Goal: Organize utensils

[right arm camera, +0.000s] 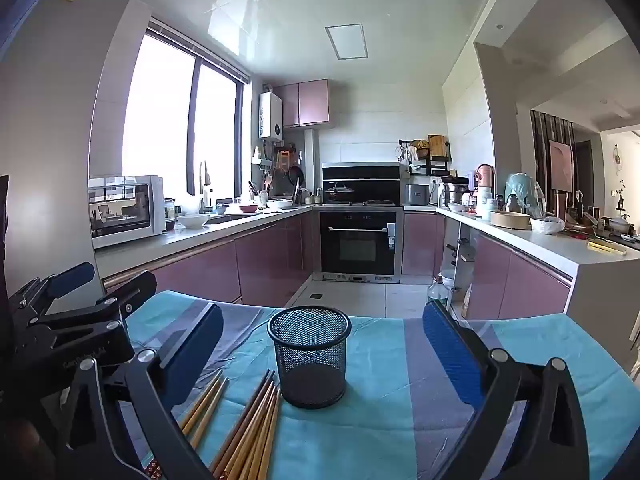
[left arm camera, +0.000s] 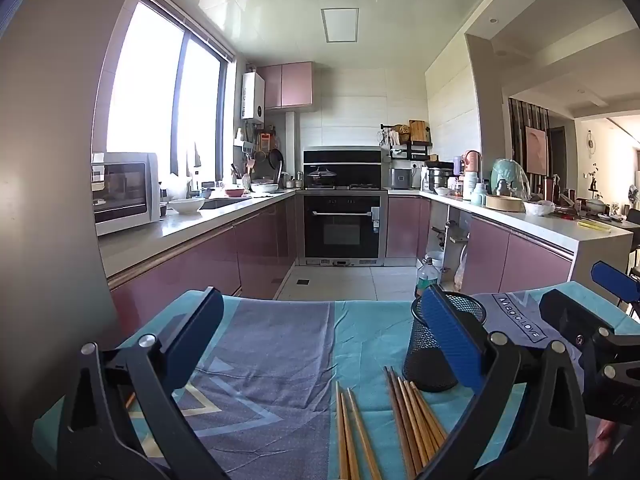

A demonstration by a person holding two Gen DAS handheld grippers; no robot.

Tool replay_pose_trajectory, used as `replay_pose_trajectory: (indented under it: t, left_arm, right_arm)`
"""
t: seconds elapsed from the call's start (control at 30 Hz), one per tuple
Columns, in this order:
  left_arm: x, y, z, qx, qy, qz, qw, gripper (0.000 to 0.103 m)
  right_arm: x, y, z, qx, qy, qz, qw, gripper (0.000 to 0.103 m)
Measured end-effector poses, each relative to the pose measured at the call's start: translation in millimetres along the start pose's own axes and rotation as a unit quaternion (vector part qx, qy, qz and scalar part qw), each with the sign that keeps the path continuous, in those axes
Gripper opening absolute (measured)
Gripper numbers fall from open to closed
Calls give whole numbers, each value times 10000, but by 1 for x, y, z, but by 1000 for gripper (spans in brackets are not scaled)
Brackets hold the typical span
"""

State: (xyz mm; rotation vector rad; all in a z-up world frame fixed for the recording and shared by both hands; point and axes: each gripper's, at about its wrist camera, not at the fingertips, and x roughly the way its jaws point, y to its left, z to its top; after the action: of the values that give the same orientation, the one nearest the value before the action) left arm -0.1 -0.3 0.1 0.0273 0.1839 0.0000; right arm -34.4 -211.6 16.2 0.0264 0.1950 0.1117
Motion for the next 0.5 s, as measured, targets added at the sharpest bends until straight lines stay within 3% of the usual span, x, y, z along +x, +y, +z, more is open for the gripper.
replay_pose_trajectory:
  t: [0.5]
  left_arm:
    - [-4,1,3,-60,-238,-24,9997,98]
  right_arm:
    - [2,6,0,-27,-110,-19,9999,96]
